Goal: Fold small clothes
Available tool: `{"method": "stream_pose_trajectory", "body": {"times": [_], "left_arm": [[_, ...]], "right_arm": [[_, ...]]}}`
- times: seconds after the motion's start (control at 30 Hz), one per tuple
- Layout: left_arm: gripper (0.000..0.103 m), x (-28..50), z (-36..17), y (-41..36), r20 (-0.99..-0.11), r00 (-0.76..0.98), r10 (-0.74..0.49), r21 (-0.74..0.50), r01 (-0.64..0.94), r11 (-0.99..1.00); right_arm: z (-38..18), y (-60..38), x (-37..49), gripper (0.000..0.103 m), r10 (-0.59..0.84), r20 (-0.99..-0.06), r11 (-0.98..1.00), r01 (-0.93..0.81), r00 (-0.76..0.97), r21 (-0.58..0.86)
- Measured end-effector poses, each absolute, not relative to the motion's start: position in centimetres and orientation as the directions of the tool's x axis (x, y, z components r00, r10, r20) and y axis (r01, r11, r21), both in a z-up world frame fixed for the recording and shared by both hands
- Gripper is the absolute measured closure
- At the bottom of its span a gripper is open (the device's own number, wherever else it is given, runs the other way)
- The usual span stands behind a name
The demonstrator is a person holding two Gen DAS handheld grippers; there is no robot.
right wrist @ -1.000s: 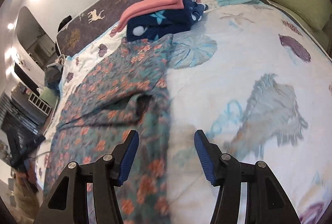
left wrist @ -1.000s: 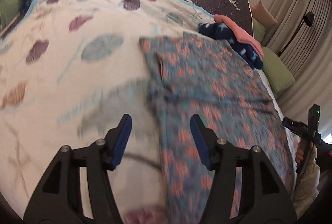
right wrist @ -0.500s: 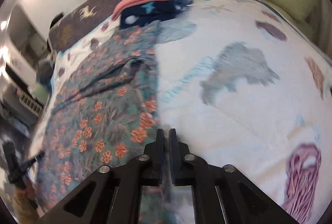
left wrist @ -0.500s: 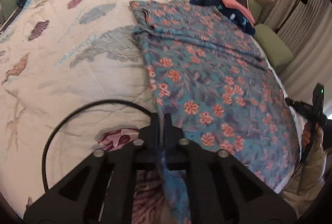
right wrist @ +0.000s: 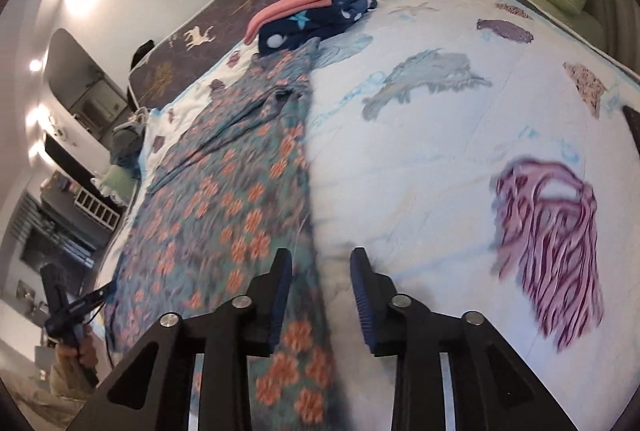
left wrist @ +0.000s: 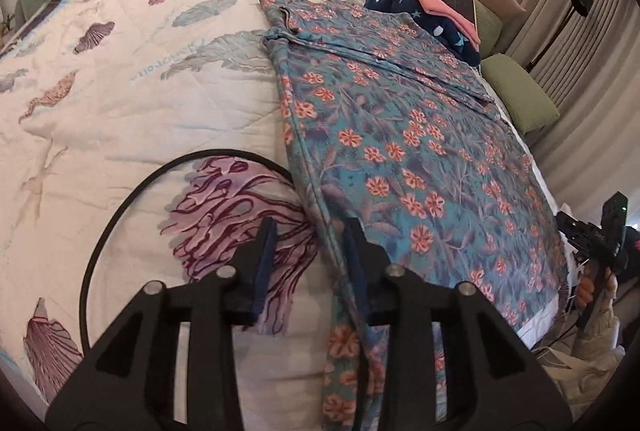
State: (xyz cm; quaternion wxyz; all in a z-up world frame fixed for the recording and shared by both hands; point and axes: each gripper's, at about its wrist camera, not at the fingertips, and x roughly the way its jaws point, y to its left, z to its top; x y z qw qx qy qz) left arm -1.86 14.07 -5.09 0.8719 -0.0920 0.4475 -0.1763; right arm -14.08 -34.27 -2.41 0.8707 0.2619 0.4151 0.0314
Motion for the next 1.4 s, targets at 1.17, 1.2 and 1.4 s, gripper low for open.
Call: {"method": "stream_pose_trajectory", "body": {"times": [1.17,1.2,1.4], "left_arm": [[0.041,-14.6,2.8,20.1,-0.59,0.769,-0.244,-0.181,0.168,0.969],[0.041,-13.9,1.6,18.5,-0.622,0.733,-0.276,-0.178,0.21,0.961],[0.041,-11.1,-5.9,11.1,-0.801,0.561,-0.208,-0.037,0.301,0.953]], "right_arm": [[-2.1,-30.8,-21.7,0.039,0.199,-0.693,0.876,0.192,0.693,0.443],[-2.1,-30.7,-21.7,0.039,0.2,-0.695,0.877,0.191,0.691,0.442],[-2.2,-30.8,-21.9,0.038,0.215,-0.702,0.878,0.18,0.679,0.444]]}}
